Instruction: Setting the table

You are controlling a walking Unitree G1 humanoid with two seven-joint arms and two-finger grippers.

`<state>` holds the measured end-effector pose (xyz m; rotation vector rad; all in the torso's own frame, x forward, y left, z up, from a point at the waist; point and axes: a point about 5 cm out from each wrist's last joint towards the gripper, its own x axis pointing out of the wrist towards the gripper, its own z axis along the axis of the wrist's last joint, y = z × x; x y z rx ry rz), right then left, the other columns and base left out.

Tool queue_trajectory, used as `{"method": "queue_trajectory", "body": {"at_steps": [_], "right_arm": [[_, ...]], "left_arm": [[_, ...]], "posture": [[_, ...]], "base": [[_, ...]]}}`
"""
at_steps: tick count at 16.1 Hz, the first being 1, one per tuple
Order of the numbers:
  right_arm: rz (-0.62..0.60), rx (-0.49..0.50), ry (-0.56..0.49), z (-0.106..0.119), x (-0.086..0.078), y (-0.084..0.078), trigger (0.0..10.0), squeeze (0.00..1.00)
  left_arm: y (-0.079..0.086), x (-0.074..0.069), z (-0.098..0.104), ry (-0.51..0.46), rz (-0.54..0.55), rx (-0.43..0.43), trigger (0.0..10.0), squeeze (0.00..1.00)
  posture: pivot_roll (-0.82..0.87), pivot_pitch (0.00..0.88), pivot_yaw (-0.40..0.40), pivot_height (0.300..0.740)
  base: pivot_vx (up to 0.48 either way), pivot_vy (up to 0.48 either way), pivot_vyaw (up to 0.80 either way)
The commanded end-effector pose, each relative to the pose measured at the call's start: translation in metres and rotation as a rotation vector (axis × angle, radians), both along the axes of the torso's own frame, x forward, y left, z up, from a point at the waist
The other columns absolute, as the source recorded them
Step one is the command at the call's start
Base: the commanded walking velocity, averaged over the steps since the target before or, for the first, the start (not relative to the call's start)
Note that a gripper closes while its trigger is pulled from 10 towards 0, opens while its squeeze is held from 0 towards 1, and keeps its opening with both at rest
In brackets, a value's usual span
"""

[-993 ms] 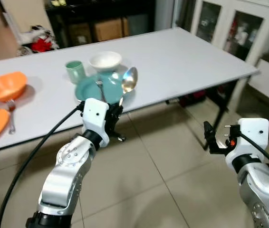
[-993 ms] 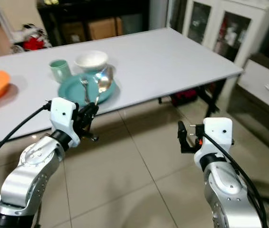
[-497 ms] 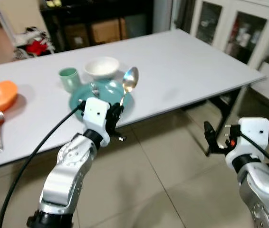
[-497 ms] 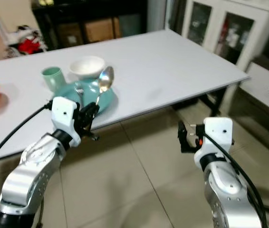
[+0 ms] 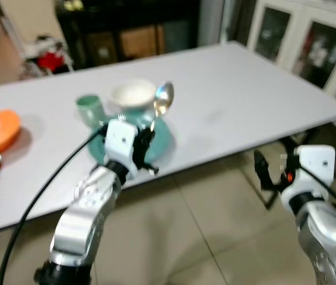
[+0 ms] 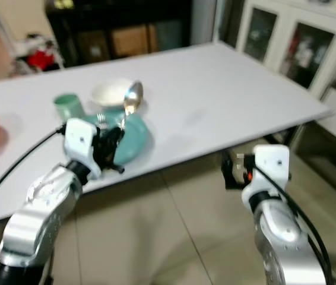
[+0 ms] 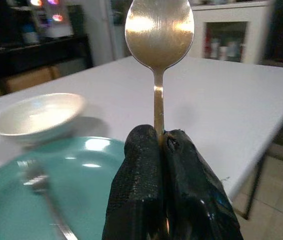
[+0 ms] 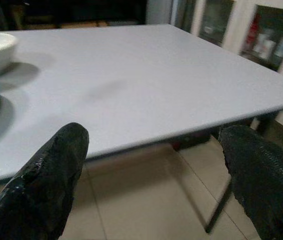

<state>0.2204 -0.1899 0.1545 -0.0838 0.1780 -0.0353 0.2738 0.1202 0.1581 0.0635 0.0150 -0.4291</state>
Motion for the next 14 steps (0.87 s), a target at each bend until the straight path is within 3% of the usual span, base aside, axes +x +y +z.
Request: {"method": "queue_trajectory", "body": {"at_steps": [1,10,12,14], "right_arm": [[0.033,0.013,-0.014,0.003,0.003,0.007,10.0,0.00],[0.056,0.013,-0.009,0.003,0.004,0.009,10.0,0.00],[0.134,-0.006,0.012,0.002,0.004,0.010,10.0,0.00],[0.292,-0.022,0.023,0.005,0.005,0.014,10.0,0.00]], "left_arm": [[0.010,0.002,0.003,-0.007,0.036,0.012,10.0,0.00],[0.009,0.001,0.001,0.005,0.037,0.011,10.0,0.00],[0.011,0.003,-0.007,0.084,0.074,0.028,10.0,0.00],[0.017,0.006,-0.020,0.205,0.119,0.085,10.0,0.00]], "posture": [[0.00,0.000,0.040,0.740],[0.00,0.000,0.034,0.740],[0.00,0.000,0.039,0.740],[0.00,0.000,0.041,0.740]], "base": [[0.334,0.000,0.00],[0.323,0.000,0.00],[0.120,0.000,0.00],[0.000,0.000,0.00]]}}
